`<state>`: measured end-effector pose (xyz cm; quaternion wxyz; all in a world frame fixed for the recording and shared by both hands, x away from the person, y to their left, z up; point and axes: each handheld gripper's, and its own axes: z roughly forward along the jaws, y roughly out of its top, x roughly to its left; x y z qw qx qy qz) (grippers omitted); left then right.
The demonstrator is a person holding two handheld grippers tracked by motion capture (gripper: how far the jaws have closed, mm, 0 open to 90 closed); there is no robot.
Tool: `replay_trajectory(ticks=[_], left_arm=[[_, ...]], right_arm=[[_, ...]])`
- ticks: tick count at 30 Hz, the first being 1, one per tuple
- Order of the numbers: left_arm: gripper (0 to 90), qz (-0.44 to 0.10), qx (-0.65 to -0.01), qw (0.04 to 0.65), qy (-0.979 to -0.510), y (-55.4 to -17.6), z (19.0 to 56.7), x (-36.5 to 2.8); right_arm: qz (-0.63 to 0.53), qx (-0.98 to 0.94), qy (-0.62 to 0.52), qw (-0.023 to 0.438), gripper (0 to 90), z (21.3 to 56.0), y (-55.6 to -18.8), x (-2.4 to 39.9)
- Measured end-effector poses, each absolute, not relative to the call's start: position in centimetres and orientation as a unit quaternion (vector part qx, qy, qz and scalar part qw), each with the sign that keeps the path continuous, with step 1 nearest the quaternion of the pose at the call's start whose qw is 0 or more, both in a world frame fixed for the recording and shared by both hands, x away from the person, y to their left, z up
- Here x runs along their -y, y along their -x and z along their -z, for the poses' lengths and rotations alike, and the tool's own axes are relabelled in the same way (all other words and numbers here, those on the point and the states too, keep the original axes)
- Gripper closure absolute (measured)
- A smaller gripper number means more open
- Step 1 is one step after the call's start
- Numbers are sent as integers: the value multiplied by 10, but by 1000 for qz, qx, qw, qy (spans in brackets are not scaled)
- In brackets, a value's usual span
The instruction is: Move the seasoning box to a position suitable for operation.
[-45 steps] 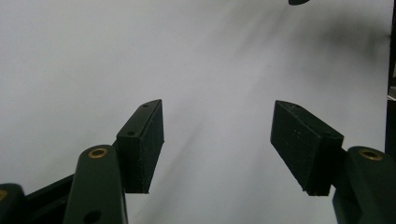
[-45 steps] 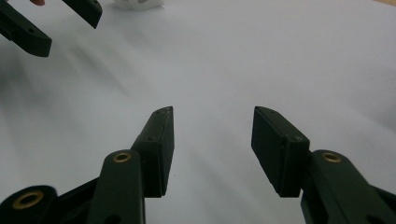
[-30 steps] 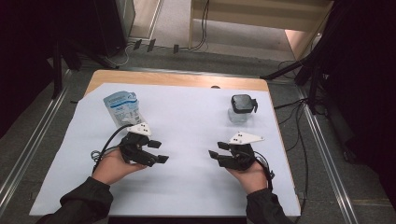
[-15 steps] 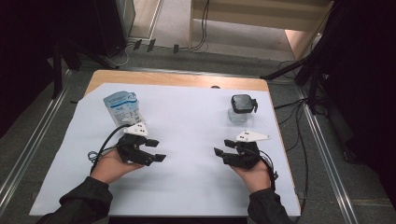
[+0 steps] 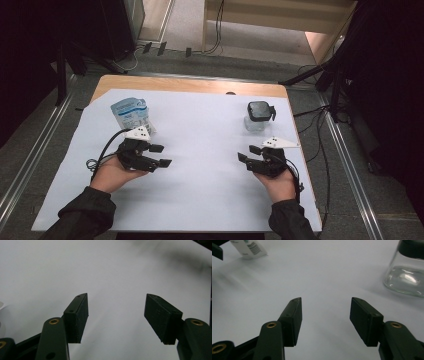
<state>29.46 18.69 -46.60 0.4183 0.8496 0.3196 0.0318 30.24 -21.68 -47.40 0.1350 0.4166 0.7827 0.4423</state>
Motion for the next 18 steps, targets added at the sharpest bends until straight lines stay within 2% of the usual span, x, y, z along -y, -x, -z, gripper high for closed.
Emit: replay_trajectory(ticks=[5, 9, 16, 18], left_arm=[[378, -17, -315, 423, -849, -293, 466, -185], [387, -16, -313, 421, -852, -292, 466, -185], [383, -24, -318, 413, -853, -290, 468, -186], [384, -22, -322, 408, -854, -289, 469, -187]], right_arm=[[-432, -771, -441, 158, 380, 476, -312, 224], [-421, -766, -453, 176, 379, 478, -327, 227], [-424, -739, -492, 178, 343, 480, -350, 239], [-418, -743, -489, 186, 359, 479, -355, 239]])
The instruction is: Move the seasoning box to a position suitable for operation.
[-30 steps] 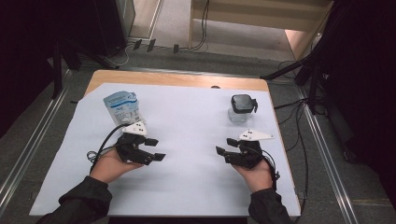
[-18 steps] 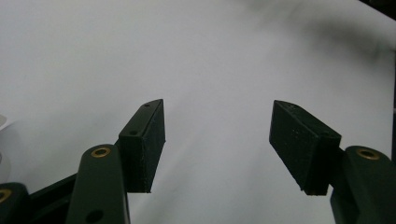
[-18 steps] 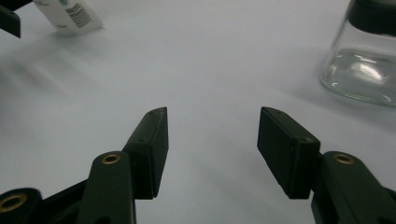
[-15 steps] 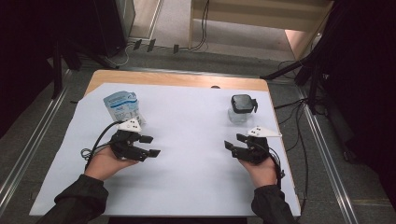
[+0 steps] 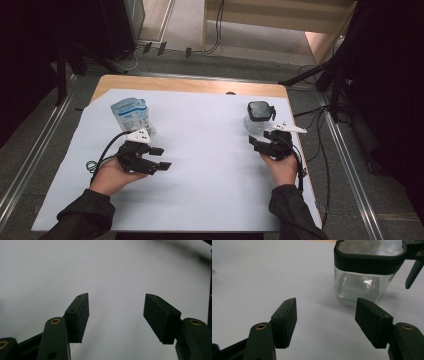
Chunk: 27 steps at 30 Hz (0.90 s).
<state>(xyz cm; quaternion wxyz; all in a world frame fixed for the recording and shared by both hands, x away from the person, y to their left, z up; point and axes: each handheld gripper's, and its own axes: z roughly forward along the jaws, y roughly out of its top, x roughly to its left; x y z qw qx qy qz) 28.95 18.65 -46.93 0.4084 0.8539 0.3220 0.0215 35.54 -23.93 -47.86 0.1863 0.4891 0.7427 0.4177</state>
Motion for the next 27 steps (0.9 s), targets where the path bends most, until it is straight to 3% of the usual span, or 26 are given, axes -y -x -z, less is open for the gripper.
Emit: replay_trajectory(ticks=[5, 6, 8, 9, 14, 27], left_arm=[[387, -21, -322, 411, -853, -288, 470, -189], [387, -20, -322, 412, -852, -287, 469, -190], [388, -22, -323, 413, -851, -287, 469, -191], [390, -22, -324, 414, -850, -287, 470, -192], [394, -23, -328, 407, -852, -285, 472, -195], [389, -31, -334, 409, -849, -277, 473, -198]], right_arm=[[-423, -736, -492, 194, 339, 477, -364, 239], [-421, -734, -496, 195, 269, 477, -368, 239], [-420, -731, -500, 197, 242, 477, -369, 238], [-416, -726, -510, 197, 176, 478, -372, 238], [-419, -707, -532, 205, 82, 477, -382, 241], [-397, -708, -541, 220, 89, 488, -409, 235]])
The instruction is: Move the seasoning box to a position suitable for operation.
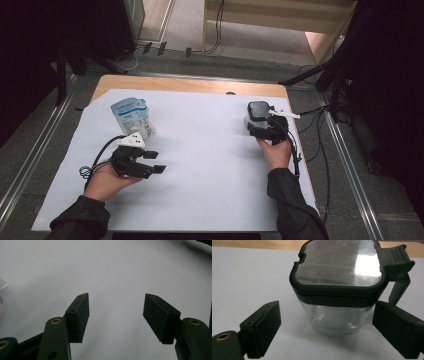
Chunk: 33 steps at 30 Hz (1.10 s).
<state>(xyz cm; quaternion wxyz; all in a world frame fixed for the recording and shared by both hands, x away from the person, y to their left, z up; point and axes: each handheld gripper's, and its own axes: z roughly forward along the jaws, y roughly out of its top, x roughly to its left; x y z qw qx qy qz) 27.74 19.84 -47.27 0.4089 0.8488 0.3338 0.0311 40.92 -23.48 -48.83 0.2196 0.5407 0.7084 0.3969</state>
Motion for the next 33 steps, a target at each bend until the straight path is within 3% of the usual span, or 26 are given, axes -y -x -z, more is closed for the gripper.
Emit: replay_trajectory(ticks=[23, 33], left_arm=[[376, -40, -356, 407, -840, -261, 480, -203], [372, -43, -359, 407, -839, -262, 480, -207]], right_arm=[[-385, -693, -563, 233, 112, 504, -446, 225], [-375, -700, -553, 251, 146, 503, -445, 222]])
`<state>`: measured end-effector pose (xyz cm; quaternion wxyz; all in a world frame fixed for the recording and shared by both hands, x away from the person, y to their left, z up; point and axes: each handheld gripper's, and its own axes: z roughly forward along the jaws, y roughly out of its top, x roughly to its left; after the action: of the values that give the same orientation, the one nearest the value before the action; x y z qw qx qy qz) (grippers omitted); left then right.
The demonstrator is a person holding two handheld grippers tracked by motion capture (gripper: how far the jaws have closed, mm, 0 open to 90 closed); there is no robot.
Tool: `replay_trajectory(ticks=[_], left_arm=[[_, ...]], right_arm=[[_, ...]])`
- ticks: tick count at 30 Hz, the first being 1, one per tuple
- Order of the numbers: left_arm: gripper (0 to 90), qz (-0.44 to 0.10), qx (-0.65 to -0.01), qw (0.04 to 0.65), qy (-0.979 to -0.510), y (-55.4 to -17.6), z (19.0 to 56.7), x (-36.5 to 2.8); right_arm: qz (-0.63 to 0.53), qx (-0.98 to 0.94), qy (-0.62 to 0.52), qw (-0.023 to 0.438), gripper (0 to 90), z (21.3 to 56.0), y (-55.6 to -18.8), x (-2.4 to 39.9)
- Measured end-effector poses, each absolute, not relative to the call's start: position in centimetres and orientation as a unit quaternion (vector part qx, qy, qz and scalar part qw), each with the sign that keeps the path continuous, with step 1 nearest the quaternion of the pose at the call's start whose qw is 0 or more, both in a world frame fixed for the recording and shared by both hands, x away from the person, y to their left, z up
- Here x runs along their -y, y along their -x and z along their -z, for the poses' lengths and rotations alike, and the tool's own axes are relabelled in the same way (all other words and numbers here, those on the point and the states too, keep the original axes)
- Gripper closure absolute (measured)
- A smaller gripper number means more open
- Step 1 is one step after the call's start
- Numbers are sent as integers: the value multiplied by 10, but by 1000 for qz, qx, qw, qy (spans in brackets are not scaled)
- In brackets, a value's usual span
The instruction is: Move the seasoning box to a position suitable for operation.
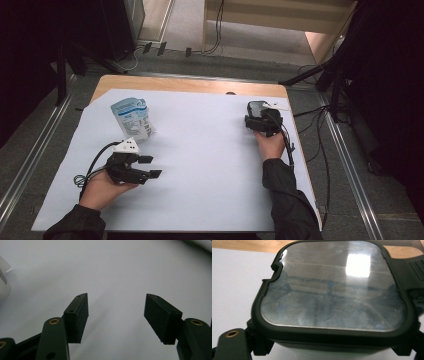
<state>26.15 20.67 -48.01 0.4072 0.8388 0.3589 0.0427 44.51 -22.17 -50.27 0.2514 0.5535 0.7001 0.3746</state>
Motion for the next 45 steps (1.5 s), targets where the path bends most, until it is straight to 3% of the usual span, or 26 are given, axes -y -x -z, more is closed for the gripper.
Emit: replay_trajectory(ticks=[20, 45], left_arm=[[358, -48, -359, 413, -836, -267, 479, -206], [348, -43, -364, 419, -831, -297, 469, -192]], right_arm=[[-396, -709, -534, 235, 164, 485, -433, 214], [-417, -753, -469, 199, 164, 472, -360, 170]])
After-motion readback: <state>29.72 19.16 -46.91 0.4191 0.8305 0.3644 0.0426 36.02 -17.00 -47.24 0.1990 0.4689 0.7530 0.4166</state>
